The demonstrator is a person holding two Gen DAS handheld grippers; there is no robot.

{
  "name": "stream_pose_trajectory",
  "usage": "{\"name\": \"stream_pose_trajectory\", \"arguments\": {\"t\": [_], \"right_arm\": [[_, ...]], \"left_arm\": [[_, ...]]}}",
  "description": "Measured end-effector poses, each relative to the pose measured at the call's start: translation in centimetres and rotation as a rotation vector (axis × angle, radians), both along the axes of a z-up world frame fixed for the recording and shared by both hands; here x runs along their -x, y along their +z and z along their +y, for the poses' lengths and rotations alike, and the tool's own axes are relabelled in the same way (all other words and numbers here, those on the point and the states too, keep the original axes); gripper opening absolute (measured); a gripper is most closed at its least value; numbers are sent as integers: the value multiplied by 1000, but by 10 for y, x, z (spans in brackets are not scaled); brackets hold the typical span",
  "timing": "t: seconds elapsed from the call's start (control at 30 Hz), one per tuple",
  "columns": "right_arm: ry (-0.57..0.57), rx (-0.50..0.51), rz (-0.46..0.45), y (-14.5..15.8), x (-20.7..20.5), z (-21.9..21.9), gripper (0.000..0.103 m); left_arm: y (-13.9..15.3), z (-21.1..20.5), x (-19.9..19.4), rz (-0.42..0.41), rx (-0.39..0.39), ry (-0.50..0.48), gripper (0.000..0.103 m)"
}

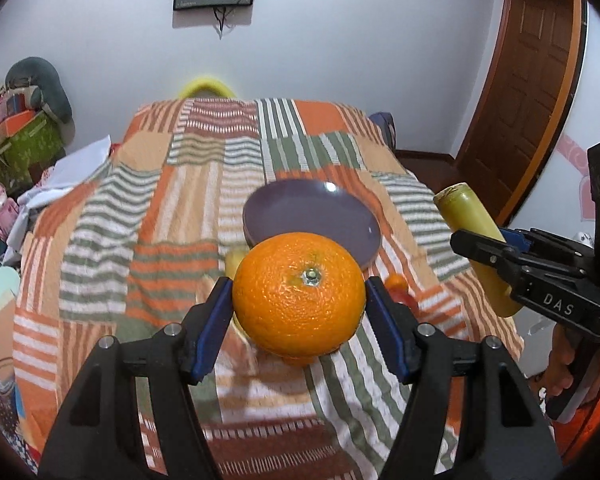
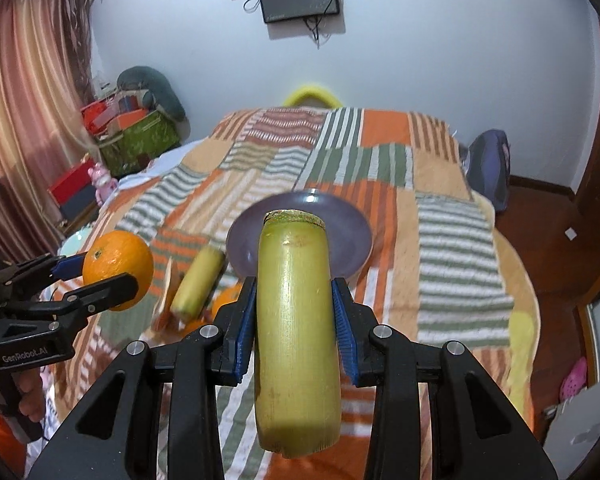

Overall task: Organize fruits
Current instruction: 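Carry the cylinder and orange onto the purple plate and open both grippers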

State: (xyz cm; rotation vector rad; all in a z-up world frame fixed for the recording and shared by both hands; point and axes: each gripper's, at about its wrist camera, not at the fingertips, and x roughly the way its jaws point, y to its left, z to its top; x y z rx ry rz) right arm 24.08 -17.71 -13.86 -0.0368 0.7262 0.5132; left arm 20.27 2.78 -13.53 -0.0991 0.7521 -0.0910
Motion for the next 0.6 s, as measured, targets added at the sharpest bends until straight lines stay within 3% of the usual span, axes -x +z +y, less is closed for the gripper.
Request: {"name": "stream_pose_trajectory", "arguments": {"t": [0.37,0.6], "right_arm": [[-34,-4,-67,16,-34,5,33],[-44,10,-61,6,-65,13,33]], "left_arm": [[1,4,-54,-17,-26,15,66],[-9,6,-90,1,-33,20,66]]}}
